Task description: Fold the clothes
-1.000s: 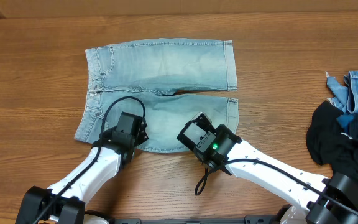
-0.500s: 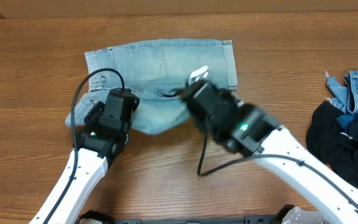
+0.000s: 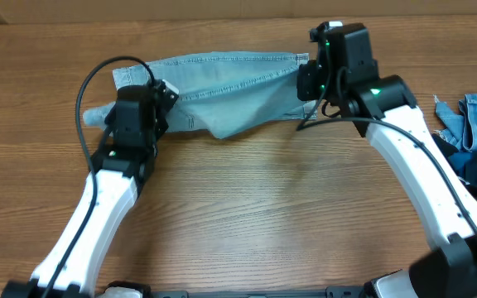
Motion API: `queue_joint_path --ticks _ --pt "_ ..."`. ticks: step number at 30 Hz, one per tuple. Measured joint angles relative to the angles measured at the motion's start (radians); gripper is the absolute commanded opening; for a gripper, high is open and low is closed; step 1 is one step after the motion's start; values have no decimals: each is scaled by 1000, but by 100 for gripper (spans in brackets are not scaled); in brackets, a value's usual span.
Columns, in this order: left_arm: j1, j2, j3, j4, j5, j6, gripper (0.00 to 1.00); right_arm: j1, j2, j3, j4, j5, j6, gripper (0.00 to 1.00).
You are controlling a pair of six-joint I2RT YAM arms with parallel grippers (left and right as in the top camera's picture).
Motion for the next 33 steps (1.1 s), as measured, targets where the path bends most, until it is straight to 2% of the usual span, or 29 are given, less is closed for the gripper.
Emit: queue_joint_path --ticks 5,9,14,19,20,21,22,23,24,25,26,27,28,33 --pt "13 217 22 168 11 19 4 -10 156 0 172 23 0 4" --pt "48 417 200 226 46 26 4 -14 227 1 341 64 0 4" --pt "60 544 412 231 114 26 4 -58 293 2 469 67 0 4" --pt "60 640 490 224 120 25 4 -63 378 2 519 75 0 4" --pt "60 653 498 224 121 21 4 -63 385 2 533 84 0 5" --pt "61 655 501 224 122 11 5 -63 385 2 541 87 0 18" --pt "65 655 506 224 127 0 9 -63 385 2 557 89 0 59" --pt "71 655 511 221 131 -8 24 -63 385 2 569 92 -3 77" --pt "87 655 521 201 127 -19 42 -67 385 2 579 101 1 83" --pt "98 655 527 185 115 -27 49 -75 385 2 581 113 0 88" --pt "113 655 540 172 66 -36 65 -91 385 2 580 124 -2 90" --pt "118 655 555 171 22 -36 90 -105 385 2 568 129 -1 90" --pt "121 655 583 151 -21 -37 100 -122 385 3 543 135 -1 90" --pt "125 655 740 -30 -78 -85 100 -144 385 4 439 145 0 92"
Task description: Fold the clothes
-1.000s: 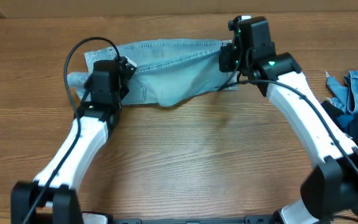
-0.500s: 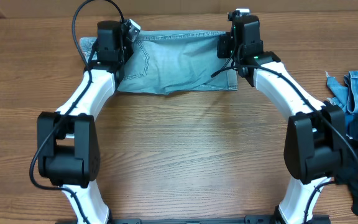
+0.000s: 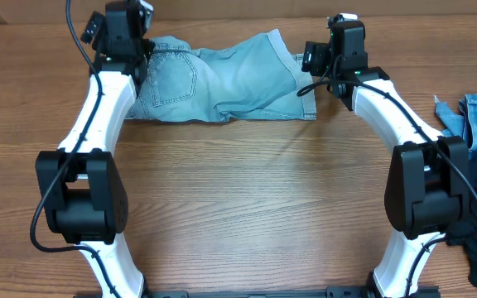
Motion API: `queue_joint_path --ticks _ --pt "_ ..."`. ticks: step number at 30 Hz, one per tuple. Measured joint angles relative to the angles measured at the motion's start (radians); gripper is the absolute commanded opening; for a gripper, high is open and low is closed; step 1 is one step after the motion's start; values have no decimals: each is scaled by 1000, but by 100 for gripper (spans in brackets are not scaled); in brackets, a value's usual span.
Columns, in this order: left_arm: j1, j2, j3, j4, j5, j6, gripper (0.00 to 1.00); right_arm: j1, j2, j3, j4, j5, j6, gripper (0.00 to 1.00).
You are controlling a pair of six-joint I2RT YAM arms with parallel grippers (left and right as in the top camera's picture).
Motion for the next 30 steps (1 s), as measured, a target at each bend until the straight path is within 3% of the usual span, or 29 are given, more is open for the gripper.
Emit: queue_joint_path --ticks 4,8,12,16,21,30 --pt "0 0 106 -419 57 -186 100 2 -19 1 -146 -63 1 86" --pt "0 0 114 -704 335 -348 95 2 -43 2 -265 -221 5 78" --pt "-7 0 115 -927 571 -451 97 2 -43 2 -338 -456 17 77" --pt "-33 0 115 -981 670 -527 98 2 -42 2 -342 -513 104 72" --pt "-42 0 115 -965 713 -667 97 2 60 2 -246 -533 325 67" --pt "-94 0 115 -967 832 -708 95 27 162 2 -24 -525 509 64"
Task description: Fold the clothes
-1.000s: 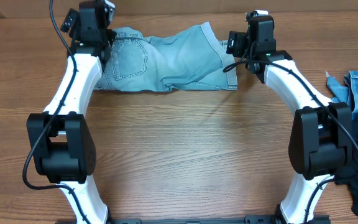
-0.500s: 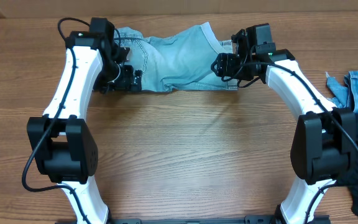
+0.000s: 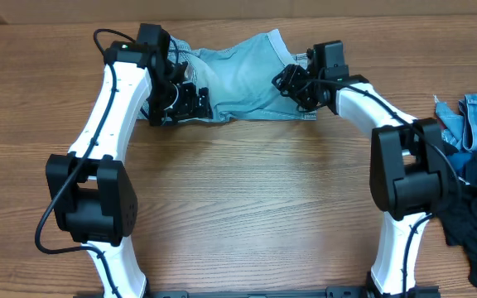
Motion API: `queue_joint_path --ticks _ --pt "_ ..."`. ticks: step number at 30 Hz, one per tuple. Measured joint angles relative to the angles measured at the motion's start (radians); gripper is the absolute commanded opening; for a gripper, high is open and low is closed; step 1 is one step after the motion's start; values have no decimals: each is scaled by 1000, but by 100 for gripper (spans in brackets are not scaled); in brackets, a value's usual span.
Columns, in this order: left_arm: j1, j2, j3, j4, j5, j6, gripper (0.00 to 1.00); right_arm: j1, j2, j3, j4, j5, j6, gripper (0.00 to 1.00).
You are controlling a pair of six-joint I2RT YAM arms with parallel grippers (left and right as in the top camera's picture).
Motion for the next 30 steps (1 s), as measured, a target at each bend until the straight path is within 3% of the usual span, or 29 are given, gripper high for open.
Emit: queue_joint_path --ticks 1,2,5,11,18,19,20,21,22,26,30 --pt "0 0 0 0 1 0 95 3 14 0 4 2 10 60" --pt "0 0 0 -1 1 0 96 6 31 0 13 2 22 36" --pt "0 0 0 -3 -11 0 96 10 48 2 71 10 39 4" --pt "0 0 0 -11 -56 0 98 7 48 2 76 -19 18 4" --pt "0 0 0 -11 -76 0 98 8 -163 6 -310 199 -194 4" --pt "0 0 0 -11 -77 0 98 8 -168 6 -340 242 -212 17" --pt "0 0 0 -11 -77 0 98 8 -168 3 -342 264 -220 35" --pt "0 0 0 -13 -81 0 99 8 -168 -1 -341 275 -225 63" --pt "0 0 0 -19 -94 0 98 8 -168 -2 -340 292 -237 72" --pt "16 0 16 -139 -163 1 93 6 -168 -5 -377 323 -295 100" --pt "50 0 31 -170 -270 0 95 -16 -168 -6 -443 251 -317 100"
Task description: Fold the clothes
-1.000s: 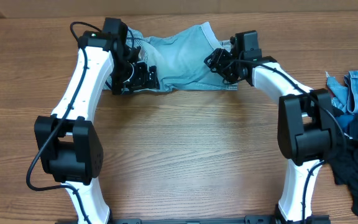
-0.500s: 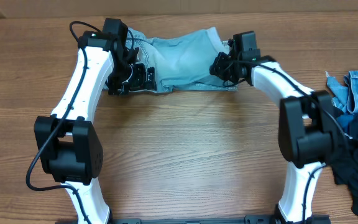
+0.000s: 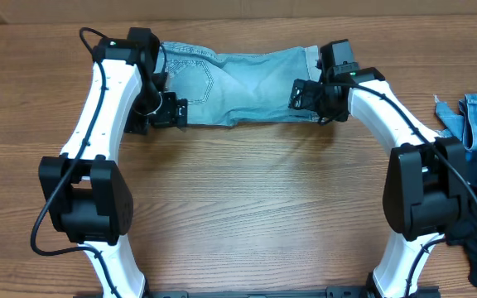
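A light-blue denim garment (image 3: 238, 83) lies flat in a folded band along the far middle of the wooden table (image 3: 247, 207); a back pocket shows on its left half. At the garment's near-left corner is my left gripper (image 3: 171, 112), shut on the fabric edge. My right gripper (image 3: 303, 96) is at the garment's right end, near the waistband, and is also shut on the cloth. Both sets of fingertips are partly hidden by the gripper bodies.
More clothes are heaped at the table's right edge: blue denim pieces and a dark garment below them. Both arms arch from the near edge up the left and right sides.
The denim was bunched and raised between the grippers; now it lies flat and stretched wider. My left gripper sits slightly lower and further left, and my right gripper has moved right to the garment's end.
First the garment lay loosely folded at the far edge, with both grippers at its ends. Then the grippers were at its far corners and the cloth lay spread out. Then it was gathered and lifted inward. Now it lies as a flat, narrower band.
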Motion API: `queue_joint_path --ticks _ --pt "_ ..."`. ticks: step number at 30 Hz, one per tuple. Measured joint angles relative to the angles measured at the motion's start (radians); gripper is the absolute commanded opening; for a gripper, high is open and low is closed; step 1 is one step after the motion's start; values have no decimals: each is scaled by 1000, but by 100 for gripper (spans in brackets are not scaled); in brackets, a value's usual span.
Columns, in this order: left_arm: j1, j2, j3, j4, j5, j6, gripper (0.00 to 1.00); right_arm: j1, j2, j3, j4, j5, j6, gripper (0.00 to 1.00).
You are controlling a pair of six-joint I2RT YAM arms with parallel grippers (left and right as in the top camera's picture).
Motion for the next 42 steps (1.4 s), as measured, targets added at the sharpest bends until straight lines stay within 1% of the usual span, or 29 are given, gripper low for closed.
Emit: queue_joint_path --ticks 1,2,3,4,6,8,9,10,11,12,14,16,17,18,19,20,22,23,25,28,29,30,32,33,34,35,38,40,42 --pt "9 0 0 5 -19 0 96 -12 0 0 -30 -26 -1 97" --pt "18 0 0 13 -31 0 96 -21 0 0 -56 -39 -4 91" --pt "35 0 0 25 -47 0 96 -35 0 0 -87 -51 2 90" --pt "52 0 1 37 -51 0 96 -40 0 0 -125 -58 26 90" --pt "78 0 1 56 -58 0 97 -43 0 -14 -137 -69 86 82" --pt "87 0 1 84 -67 0 98 -43 0 -16 -110 -73 121 64" --pt "85 0 1 113 -76 0 94 -54 0 -17 -70 -77 145 57" --pt "85 0 -1 124 -79 0 93 -66 0 -19 -42 -85 159 57" --pt "87 0 -3 151 -83 1 93 -96 0 -20 -6 -98 164 64" --pt "91 0 -4 180 -84 0 93 -128 0 -20 6 -113 169 79" --pt "98 0 -5 230 -87 0 90 -206 0 -20 6 -160 163 89" --pt "102 0 -5 251 -103 1 88 -253 0 -20 -7 -197 135 88" --pt "102 2 -6 242 -115 1 88 -256 0 -20 -32 -211 122 81" --pt "102 7 -6 226 -129 1 88 -253 0 -20 -38 -222 109 80" --pt "102 16 -6 217 -136 0 87 -250 0 -20 -33 -230 87 59" --pt "102 34 -6 209 -135 -1 86 -245 0 -20 -9 -231 73 56" --pt "102 76 -6 201 -131 -8 86 -244 2 -21 74 -235 43 58" --pt "102 89 -6 209 -129 -9 86 -244 6 -21 100 -242 32 62" --pt "102 94 -6 235 -122 -10 86 -243 28 -21 160 -258 12 63" --pt "102 94 -6 257 -91 -27 79 -233 81 -21 195 -264 -5 63" --pt "102 94 -6 262 -81 -31 79 -230 85 -21 194 -266 -5 66" --pt "103 94 -6 264 -75 -33 80 -222 86 -21 180 -276 -8 83" --pt "111 94 -6 272 -67 -53 86 -211 87 -21 152 -293 -10 90" --pt "118 94 -6 274 -68 -72 86 -208 87 -21 144 -297 -10 91" --pt "126 94 -6 278 -68 -100 87 -207 87 -21 133 -301 -14 91" --pt "135 94 -6 291 -69 -132 90 -207 87 -21 123 -305 -12 91" --pt "172 94 -6 326 -80 -269 94 -210 87 -21 121 -327 -12 92" --pt "188 95 -6 351 -92 -367 94 -213 87 -21 120 -340 -11 93" --pt "188 99 -6 363 -95 -414 95 -214 87 -21 119 -347 -12 93"
